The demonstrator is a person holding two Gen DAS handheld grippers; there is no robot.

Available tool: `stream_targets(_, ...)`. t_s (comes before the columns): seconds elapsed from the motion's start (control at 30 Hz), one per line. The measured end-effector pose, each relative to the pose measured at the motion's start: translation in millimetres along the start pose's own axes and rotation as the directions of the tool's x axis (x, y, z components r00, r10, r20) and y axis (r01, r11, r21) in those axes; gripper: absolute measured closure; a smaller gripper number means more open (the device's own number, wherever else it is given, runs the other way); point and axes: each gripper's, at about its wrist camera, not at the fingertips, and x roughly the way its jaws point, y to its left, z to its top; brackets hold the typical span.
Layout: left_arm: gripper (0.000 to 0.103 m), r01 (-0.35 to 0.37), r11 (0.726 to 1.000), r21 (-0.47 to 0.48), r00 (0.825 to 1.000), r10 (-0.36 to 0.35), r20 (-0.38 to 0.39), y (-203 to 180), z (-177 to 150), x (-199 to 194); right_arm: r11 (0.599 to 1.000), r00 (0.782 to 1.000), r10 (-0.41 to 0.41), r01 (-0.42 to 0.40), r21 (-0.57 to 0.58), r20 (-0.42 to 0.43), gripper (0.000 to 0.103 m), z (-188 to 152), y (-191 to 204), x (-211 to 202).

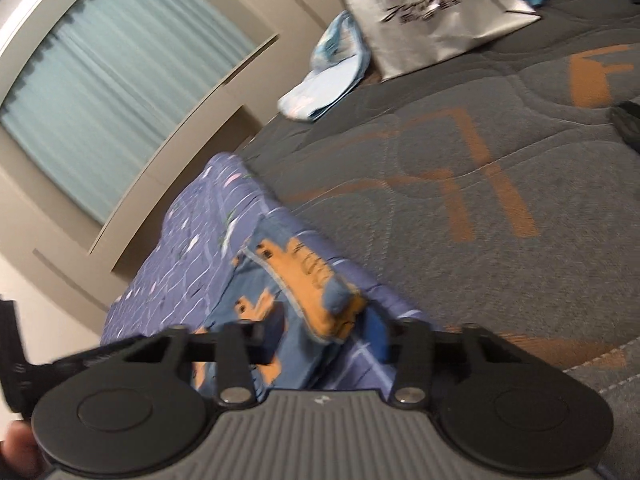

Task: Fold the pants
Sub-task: 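Fold the pants over with the right gripper toward the bed edge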

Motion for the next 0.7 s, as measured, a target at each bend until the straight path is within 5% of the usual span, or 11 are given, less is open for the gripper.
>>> stream_targets(0.13, 0.001, 0.194, 0.973, -0.126, 0.980, -0.199, -0.027, -5, 22, -3, 0.963, 0.996, -0.042, 0.060, -0.263, 0.073, 0.088, -13, 36, -7)
stream_targets(0.27, 0.001, 0.341, 0.907, -0.247, 0.930, -0.363, -0.049, -10, 36, 2, 0.817, 0.985, -0.048, 0.136, -0.561, 0.169, 0.089, -38, 81, -16)
stream_targets(0.47, 0.001, 0.350, 0.907, -0.236, 0.914, -0.386, -0.125, -30, 37, 14, 0.524, 0.981, -0.043, 0.182, -0.832, 0.187, 0.089, -88, 127, -9)
stream_targets(0.57, 0.001, 0.334, 0.915, -0.228, 0.909, -0.376, -0.179, -35, 30, 24, 0.448, 0.981, -0.047, 0.190, -0.874, 0.189, 0.089, -105, 136, -4)
stream_targets(0.7, 0.007, 0.316, 0.913, -0.257, 0.908, -0.370, -0.199, -34, 23, 32, 0.413, 0.981, -0.054, 0.193, -0.890, 0.187, 0.089, -114, 140, 2)
